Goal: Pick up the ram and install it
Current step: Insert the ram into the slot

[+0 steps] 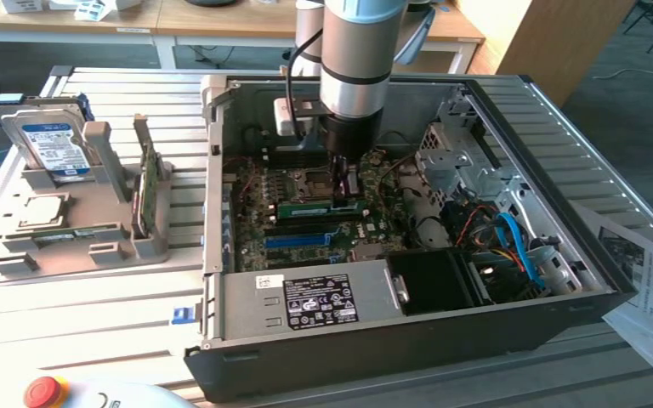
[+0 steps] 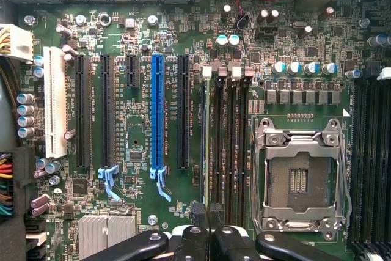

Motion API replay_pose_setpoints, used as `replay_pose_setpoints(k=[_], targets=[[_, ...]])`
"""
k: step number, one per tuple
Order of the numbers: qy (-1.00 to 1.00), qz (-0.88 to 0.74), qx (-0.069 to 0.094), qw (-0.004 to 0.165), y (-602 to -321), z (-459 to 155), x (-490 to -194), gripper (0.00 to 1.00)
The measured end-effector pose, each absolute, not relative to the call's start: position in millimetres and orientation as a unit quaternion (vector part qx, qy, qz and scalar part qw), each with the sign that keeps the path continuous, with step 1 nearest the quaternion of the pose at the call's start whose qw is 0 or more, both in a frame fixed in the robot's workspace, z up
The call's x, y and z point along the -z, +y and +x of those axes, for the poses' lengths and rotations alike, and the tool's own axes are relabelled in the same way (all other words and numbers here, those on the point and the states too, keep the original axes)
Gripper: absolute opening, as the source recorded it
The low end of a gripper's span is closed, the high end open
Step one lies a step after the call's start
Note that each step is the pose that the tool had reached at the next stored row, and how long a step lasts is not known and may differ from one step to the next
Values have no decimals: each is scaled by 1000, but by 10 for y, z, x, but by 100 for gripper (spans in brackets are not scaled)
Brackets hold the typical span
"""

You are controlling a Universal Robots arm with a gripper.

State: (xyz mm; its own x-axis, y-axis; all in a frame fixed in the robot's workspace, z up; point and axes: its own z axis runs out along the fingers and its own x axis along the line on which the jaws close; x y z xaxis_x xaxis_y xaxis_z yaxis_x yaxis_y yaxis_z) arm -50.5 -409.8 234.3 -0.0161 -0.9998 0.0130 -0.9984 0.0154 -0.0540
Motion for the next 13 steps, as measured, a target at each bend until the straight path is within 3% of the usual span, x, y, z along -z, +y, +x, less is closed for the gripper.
replay_pose_setpoints(k=[13], targets=[[712, -701, 24, 14, -4098, -505, -2325, 11]])
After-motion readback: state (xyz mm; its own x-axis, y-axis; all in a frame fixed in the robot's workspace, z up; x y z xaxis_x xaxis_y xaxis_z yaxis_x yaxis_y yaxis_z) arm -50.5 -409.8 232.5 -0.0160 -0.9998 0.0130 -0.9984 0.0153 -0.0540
